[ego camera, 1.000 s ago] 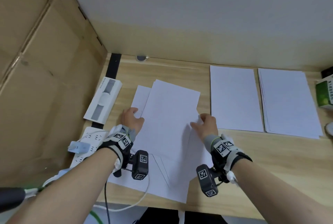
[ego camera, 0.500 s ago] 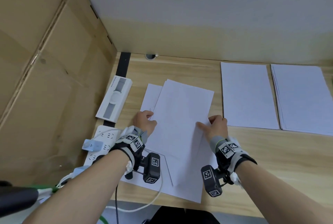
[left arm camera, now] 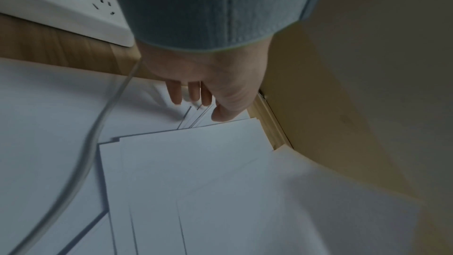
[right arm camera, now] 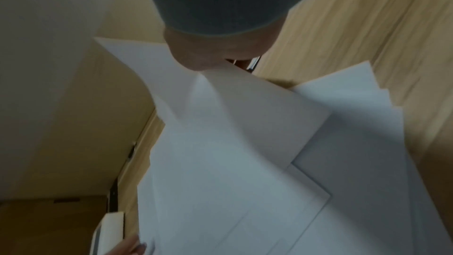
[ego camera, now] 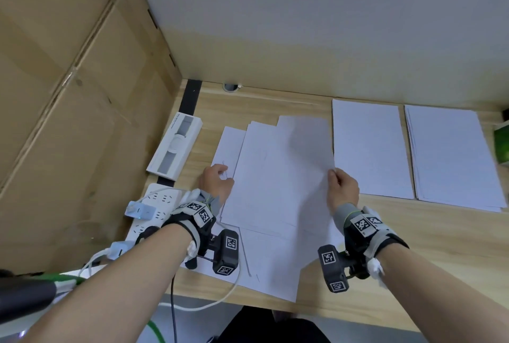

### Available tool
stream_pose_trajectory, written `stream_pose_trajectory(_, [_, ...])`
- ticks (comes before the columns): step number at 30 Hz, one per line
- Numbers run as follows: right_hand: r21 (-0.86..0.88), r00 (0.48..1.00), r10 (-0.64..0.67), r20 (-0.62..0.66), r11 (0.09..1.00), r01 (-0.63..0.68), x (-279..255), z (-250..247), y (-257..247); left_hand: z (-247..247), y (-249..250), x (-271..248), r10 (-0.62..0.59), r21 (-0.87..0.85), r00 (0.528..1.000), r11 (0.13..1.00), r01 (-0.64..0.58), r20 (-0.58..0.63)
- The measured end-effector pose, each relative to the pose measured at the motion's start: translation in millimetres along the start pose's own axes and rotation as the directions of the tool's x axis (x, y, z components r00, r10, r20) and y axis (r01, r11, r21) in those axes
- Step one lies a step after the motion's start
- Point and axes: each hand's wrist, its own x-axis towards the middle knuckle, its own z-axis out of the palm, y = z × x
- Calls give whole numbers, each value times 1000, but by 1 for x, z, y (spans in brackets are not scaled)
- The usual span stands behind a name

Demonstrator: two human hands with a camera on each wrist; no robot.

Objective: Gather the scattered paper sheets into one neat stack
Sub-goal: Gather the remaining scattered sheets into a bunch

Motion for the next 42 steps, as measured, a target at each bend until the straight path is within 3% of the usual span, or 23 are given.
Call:
stream_pose_trajectory(3, [59,1000,8,-17,998,-7,5,-18,2,0,3,-10,-14,-58,1000,998,13,-13])
stream_pose_trajectory(7, [70,994,77,83,994,-82,6,-26,7,6,6,-24,-78,-180,997,980,81,21])
stream_pose_trajectory(11, [76,986,99,133,991,-110,3,-6,6,8,16,-27,-178,-388,968,892,234,176])
stream_pose_trajectory(18, [44,959,161,234,983,-176,1,31,-5,9,4,-2,-144,-152,973,973,172,178])
stream_pose_trajectory(23, [-27,952,237,196,971,-236,2,39,-12,9,3,8,-41,98,978,995,21,205])
stream_pose_trajectory(28, [-76,939,296,175,955,-287,6,47,-9,15,4,18,-98,227,973,973,49,208])
stream_pose_trajectory(34, [-53,950,278,143,961,-273,12,35,-7,17,9,20,-94,200,979,978,57,182])
stream_pose_trajectory(38, [-61,950,286,125,958,-280,16,29,-1,18,8,21,-48,153,997,988,38,60])
stream_pose_trajectory(42, [-77,946,263,190,964,-253,17,30,0,19,14,21,-45,172,997,985,33,63])
